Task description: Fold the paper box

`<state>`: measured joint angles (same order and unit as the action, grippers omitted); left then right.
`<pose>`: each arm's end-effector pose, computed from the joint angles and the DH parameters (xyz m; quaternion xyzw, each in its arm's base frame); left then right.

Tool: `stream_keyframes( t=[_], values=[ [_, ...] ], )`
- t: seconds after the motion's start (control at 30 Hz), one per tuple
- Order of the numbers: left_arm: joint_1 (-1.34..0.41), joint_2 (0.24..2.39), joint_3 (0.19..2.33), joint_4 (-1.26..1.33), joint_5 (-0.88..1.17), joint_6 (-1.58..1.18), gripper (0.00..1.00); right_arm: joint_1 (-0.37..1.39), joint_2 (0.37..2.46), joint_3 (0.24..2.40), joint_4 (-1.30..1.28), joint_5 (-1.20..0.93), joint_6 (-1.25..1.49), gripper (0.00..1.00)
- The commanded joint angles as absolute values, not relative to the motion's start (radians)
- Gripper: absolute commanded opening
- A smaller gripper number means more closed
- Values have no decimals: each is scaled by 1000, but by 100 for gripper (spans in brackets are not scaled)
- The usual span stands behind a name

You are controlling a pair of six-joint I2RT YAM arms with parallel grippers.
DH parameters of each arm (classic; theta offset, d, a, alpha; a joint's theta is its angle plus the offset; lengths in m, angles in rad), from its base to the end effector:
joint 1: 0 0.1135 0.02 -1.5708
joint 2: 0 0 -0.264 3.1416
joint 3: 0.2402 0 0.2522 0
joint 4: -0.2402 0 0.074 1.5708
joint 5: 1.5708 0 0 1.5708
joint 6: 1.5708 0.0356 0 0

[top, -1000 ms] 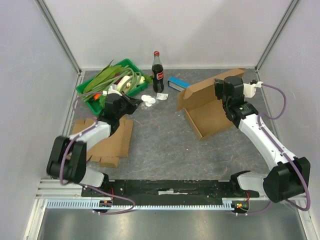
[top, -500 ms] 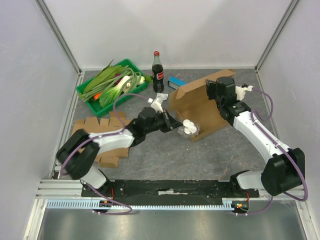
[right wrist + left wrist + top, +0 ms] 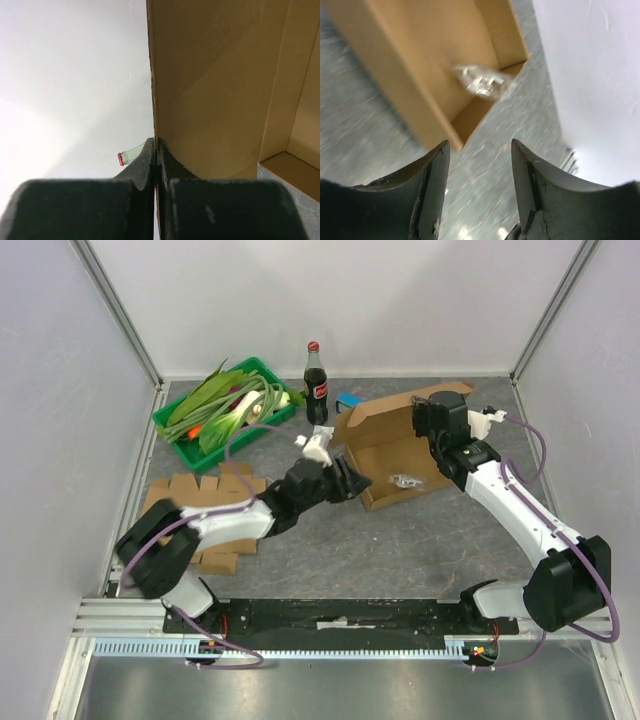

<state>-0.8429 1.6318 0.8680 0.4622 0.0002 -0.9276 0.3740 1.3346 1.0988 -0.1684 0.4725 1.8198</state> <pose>0.2389 -0.2681 0.2184 -0.0340 0.8046 -0.4590 0.3753 0.2923 0.0973 0.3297 0.6335 0.5232 0.3873 0.4182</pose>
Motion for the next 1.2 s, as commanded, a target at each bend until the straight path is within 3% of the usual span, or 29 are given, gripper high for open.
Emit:
stream_keyframes(
  t=[0.0,0.2,0.4,0.57,0.73,0.93,1.1,1.17],
  values=[
    [-856,1372,697,453,-126,-717,59,376,1327,1158,-173,526,1822,0],
    [-856,1275,886,172,-87,-491,56,376,1330,1147,-172,517,1803,0],
    [-856,1418,1265,18,-170,-157,63,376,1341,1181,-235,517,1752,0],
    [-850,1500,1344,74,-109,124,64,377,1350,1206,-297,476,1701,0],
    [-847,1589,1463,-40,21,250,63,377,1347,1212,-322,463,1684,0],
    [-848,1670,1514,-45,-35,320,63,380,1347,1232,-342,423,1677,0],
    [-850,1723,1557,-52,-129,371,57,387,1333,1221,-353,405,1675,0],
    [-853,1730,1563,-40,-164,393,47,390,1330,1210,-356,396,1674,0]
  ],
)
